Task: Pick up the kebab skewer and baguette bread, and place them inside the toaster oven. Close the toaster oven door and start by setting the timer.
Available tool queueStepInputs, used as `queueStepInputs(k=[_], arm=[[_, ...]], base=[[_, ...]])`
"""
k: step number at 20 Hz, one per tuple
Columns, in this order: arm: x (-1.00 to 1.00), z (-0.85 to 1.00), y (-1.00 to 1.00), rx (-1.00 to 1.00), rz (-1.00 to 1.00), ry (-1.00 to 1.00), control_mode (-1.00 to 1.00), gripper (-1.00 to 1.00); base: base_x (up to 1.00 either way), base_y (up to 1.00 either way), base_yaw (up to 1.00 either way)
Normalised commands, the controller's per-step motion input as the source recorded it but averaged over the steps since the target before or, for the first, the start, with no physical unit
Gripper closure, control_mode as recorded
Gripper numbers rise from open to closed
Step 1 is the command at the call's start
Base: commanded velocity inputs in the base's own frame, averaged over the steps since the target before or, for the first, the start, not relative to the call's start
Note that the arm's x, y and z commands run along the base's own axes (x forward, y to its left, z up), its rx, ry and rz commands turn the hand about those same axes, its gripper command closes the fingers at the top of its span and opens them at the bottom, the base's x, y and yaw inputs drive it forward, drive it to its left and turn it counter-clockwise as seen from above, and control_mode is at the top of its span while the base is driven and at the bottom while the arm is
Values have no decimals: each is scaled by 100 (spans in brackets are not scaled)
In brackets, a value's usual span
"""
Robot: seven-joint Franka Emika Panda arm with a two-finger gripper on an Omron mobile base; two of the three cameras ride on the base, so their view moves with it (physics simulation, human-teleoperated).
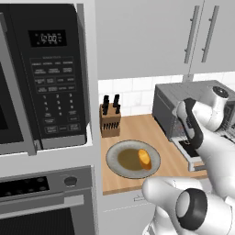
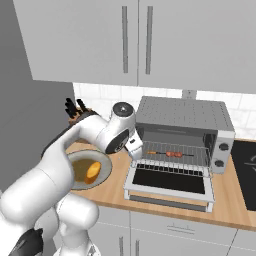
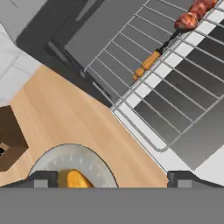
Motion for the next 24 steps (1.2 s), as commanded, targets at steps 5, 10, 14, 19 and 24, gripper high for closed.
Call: queueStepInputs(k=[5, 10, 14, 19, 24], arm=[[-1, 8, 100, -22, 48, 17, -100, -100], [-6, -5, 82, -16, 44, 7, -100, -100], [13, -40, 32, -1, 25, 10, -100, -100], [3, -60, 10, -2, 14, 6, -100, -100], [12, -72, 29, -16, 11, 0, -100, -100]], base=[[0, 0, 0], [0, 0, 0], [0, 0, 0], [0, 0, 0], [0, 0, 0]])
